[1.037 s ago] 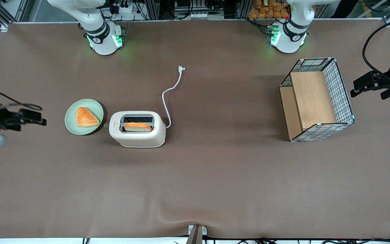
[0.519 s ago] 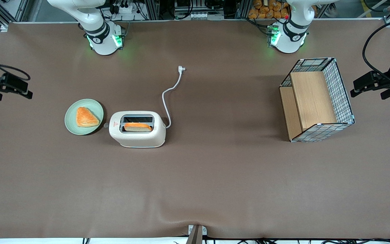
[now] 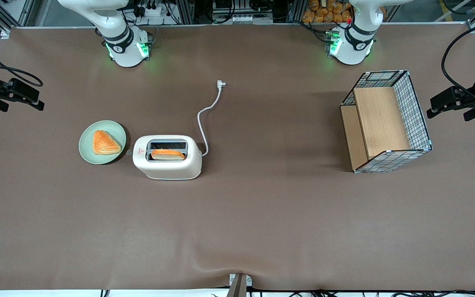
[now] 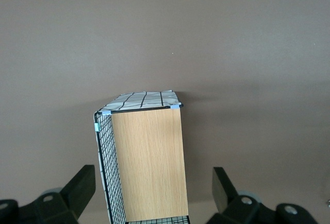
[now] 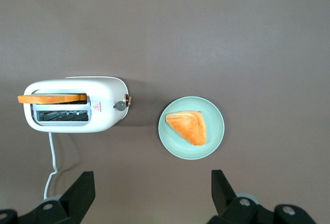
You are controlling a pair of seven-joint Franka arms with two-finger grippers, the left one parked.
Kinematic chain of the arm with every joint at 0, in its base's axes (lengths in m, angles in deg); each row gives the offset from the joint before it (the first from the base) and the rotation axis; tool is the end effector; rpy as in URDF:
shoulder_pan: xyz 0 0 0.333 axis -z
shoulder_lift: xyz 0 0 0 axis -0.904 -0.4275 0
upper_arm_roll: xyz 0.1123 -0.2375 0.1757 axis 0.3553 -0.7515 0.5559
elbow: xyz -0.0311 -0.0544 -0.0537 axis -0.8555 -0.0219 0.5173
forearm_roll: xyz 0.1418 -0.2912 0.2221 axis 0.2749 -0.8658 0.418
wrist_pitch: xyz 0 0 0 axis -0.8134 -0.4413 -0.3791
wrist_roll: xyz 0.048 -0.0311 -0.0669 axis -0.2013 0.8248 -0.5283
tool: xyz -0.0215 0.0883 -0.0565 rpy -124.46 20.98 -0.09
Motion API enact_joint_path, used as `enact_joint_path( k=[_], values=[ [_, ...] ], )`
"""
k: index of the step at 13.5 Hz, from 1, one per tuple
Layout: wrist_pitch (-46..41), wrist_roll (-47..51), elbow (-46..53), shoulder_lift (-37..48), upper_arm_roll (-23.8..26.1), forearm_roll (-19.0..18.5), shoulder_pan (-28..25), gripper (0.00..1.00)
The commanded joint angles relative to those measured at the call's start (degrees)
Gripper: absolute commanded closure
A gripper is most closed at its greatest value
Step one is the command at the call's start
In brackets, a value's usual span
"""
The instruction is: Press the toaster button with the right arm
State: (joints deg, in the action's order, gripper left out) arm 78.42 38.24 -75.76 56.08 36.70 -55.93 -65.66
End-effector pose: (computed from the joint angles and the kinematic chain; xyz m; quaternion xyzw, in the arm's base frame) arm 0.5493 -0.0010 0.6421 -0.9995 0.0028 0.0066 0.0300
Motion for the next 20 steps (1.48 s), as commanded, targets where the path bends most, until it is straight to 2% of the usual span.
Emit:
enact_joint_path(
  k=[1, 4, 12, 14, 20],
  values=[
    [0.3, 0.8, 2.1, -1.0, 1.1, -0.2, 1.2, 0.0],
    [0.7, 0.9, 3.3, -1.3, 1.3, -2.4, 0.7, 0.0],
    [0.4, 1.1, 2.7, -0.7, 1.3, -1.8, 1.9, 0.0],
    [1.0, 1.1, 2.7, -0.7, 3.6, -3.6, 2.2, 0.0],
    [1.2, 2.0, 2.7, -0.7, 3.8, -3.7, 2.5, 0.0]
  ],
)
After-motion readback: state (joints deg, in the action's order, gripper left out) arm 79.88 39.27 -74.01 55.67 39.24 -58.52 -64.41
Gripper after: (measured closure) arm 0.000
